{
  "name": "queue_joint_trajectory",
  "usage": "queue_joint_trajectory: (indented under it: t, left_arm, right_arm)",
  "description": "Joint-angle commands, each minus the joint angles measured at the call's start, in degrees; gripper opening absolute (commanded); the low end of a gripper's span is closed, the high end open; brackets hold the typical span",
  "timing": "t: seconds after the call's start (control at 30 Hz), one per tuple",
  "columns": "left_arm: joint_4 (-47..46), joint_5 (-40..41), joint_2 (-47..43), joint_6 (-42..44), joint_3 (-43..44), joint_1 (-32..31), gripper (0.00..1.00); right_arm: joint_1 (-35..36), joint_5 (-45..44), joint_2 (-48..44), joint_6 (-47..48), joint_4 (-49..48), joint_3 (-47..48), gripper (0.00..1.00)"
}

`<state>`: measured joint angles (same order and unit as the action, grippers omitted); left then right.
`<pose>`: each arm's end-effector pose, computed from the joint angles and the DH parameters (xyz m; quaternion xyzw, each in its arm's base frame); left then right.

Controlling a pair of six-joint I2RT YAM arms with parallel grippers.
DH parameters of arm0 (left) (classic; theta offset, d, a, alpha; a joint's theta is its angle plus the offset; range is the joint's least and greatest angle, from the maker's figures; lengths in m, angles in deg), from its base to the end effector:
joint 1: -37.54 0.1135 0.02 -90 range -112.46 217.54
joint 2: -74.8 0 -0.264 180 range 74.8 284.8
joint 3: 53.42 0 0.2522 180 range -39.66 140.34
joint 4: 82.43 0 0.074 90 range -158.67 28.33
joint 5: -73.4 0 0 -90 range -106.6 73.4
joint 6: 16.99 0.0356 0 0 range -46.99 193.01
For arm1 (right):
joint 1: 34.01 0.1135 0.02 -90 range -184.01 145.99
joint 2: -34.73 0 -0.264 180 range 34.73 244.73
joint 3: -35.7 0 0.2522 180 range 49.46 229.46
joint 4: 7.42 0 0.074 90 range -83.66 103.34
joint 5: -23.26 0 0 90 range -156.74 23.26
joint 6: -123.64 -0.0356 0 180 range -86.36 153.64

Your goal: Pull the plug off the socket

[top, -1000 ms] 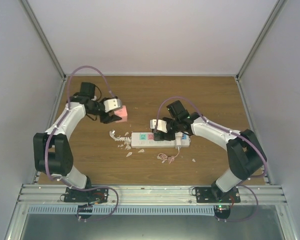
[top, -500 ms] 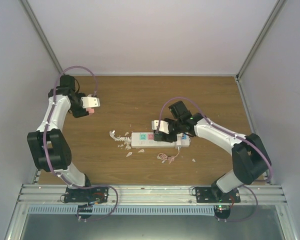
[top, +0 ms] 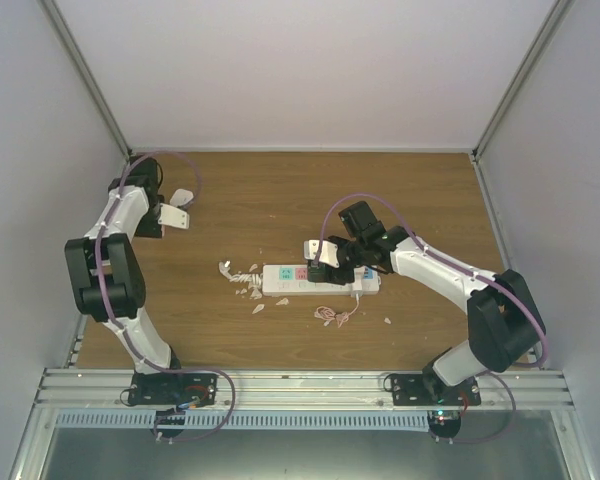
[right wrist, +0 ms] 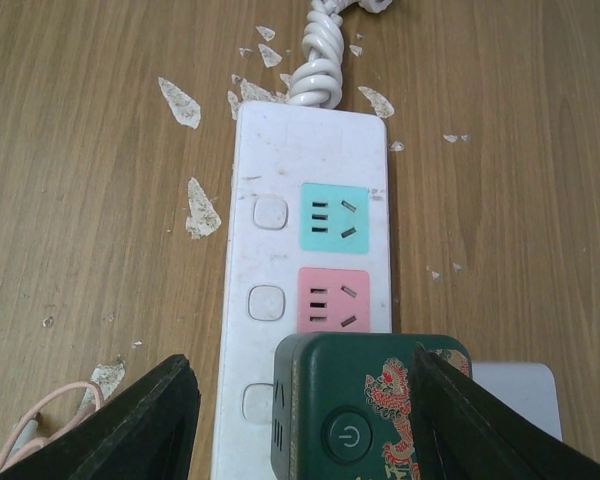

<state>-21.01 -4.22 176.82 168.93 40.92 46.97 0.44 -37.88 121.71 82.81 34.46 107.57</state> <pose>0.3576 0.0671 0.2364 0.6556 0.7256 0.2077 0.0250 0.2433 0.1878 0.2232 -0.6718 0.6449 0.2017 0.3035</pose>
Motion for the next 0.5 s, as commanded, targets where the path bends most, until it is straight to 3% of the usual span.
queue_joint_trajectory:
  t: [0.0, 0.47]
  left_arm:
    - [-3.2, 7.8, 2.2, 7.0, 2.3, 0.4, 0.27]
    - [-7.6, 14.1, 8.5, 11.2, 2.2, -0.5, 0.33]
  right_arm:
    - [0.3, 0.8, -1.1, -0.5, 0.0, -0.6, 0.59]
    - [0.2, 0.6, -0.1, -0.3, 0.1, -0.8, 0.58]
